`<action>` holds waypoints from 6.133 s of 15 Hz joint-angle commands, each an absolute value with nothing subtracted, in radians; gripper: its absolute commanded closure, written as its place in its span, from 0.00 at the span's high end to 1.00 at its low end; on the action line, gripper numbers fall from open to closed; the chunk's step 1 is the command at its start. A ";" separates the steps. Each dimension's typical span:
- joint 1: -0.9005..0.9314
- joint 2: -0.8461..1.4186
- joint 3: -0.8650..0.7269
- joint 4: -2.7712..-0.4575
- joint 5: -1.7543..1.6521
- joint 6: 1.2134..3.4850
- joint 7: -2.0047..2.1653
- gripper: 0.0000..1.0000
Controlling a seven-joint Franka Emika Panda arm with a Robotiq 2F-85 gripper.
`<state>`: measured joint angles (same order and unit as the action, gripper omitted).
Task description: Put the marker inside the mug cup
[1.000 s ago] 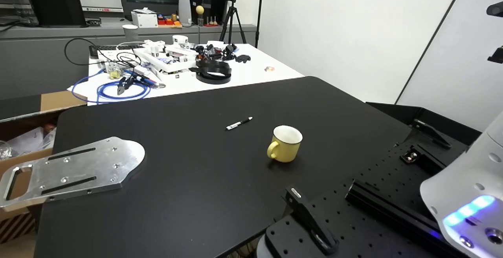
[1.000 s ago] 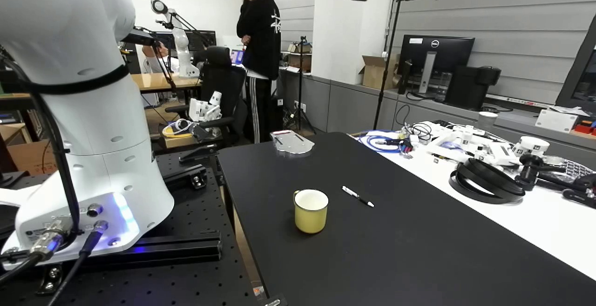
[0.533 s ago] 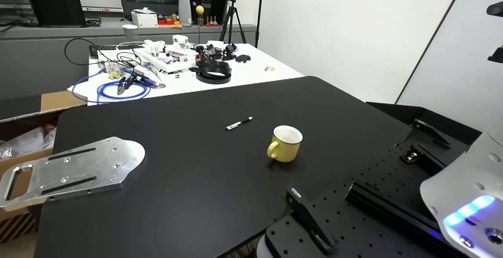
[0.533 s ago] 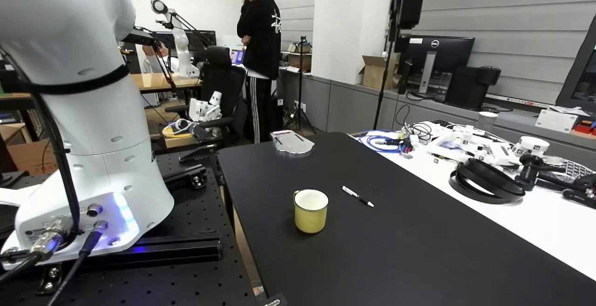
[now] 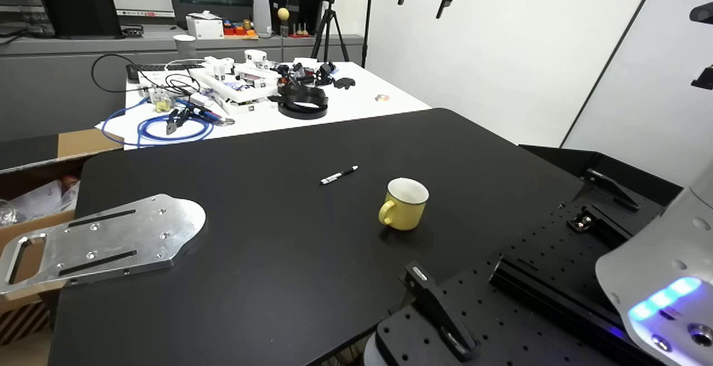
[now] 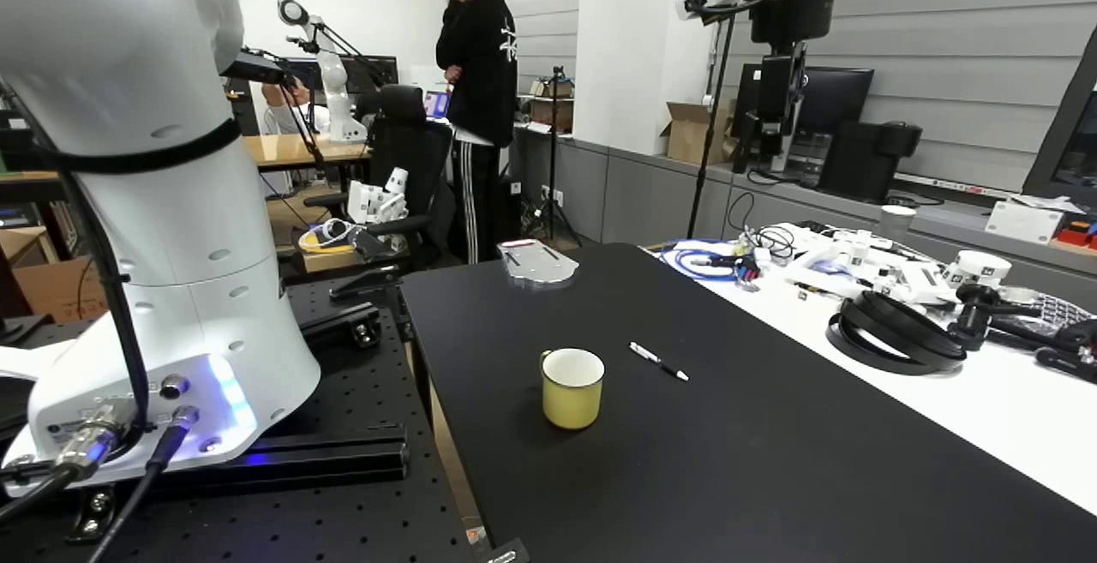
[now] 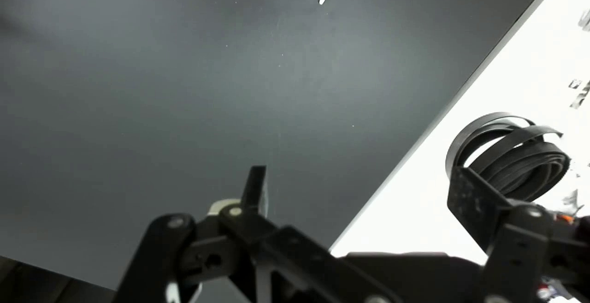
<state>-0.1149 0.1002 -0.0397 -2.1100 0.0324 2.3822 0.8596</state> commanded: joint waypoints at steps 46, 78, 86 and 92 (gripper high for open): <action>0.173 0.851 -0.075 -1.611 0.118 2.383 1.262 1.00; 0.182 1.035 -0.078 -1.707 0.153 2.629 1.111 1.00; 0.203 1.060 -0.099 -1.701 0.155 2.664 1.128 0.60; 0.227 1.058 -0.122 -1.698 0.151 2.662 1.142 0.19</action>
